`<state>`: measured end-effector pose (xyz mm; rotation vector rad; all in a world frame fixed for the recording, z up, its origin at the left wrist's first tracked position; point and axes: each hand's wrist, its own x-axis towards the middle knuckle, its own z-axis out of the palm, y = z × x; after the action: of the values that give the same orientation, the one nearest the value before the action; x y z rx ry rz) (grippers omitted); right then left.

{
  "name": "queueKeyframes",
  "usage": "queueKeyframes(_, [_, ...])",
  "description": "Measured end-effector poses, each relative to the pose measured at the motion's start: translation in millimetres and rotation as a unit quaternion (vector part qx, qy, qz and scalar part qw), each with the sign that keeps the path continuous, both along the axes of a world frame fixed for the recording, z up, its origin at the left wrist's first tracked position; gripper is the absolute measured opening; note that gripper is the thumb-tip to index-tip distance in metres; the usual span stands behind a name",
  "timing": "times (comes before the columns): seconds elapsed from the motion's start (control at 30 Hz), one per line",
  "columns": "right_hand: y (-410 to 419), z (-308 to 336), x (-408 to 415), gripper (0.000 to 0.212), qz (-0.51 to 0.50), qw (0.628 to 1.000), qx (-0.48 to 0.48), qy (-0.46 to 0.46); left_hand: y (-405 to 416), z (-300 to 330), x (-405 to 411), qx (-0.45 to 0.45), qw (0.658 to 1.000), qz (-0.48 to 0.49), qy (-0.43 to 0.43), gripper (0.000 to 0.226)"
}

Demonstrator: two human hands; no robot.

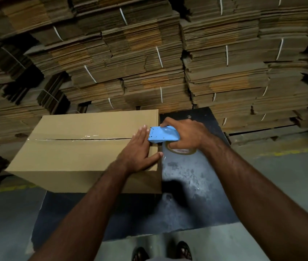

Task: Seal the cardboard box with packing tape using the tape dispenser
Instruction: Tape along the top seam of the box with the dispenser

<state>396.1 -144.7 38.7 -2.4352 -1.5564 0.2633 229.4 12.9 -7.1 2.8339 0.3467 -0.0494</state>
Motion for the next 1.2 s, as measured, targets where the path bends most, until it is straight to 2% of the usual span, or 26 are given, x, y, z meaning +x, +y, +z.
queueKeyframes(0.17, [-18.1, -6.0, 11.8, 0.063, -0.003, 1.0, 0.03, -0.003, -0.6, 2.1, 0.4, 0.035, 0.999, 0.013, 0.012, 0.103])
queueKeyframes(0.33, [-41.5, -6.8, 22.5, 0.063, -0.021, 0.999, 0.021, 0.015, -1.4, 2.4, 0.4, 0.073, 0.995, 0.055, 0.04, 0.111])
queueKeyframes(0.53, [-61.3, -32.3, 23.7, 0.064, -0.014, 0.995, 0.068, 0.072, -6.9, 3.0, -2.7, 0.088, 0.99, 0.092, 0.059, 0.115])
queueKeyframes(0.63, [-61.2, -36.4, 27.3, 0.064, -0.017, 0.997, 0.055, 0.06, -9.5, 3.9, -1.4, 0.082, 0.994, 0.058, 0.049, 0.105])
queueKeyframes(0.83, [-51.2, -42.4, 30.6, 0.061, 0.013, 0.997, 0.053, 0.054, -15.2, 1.7, 7.0, 0.088, 0.992, -0.084, -0.03, 0.076])
queueKeyframes(1.2, [-33.8, -38.9, 18.7, 0.055, 0.02, 0.999, 0.014, -0.032, -19.1, 7.2, 6.8, 0.087, 0.993, -0.072, -0.035, 0.076])
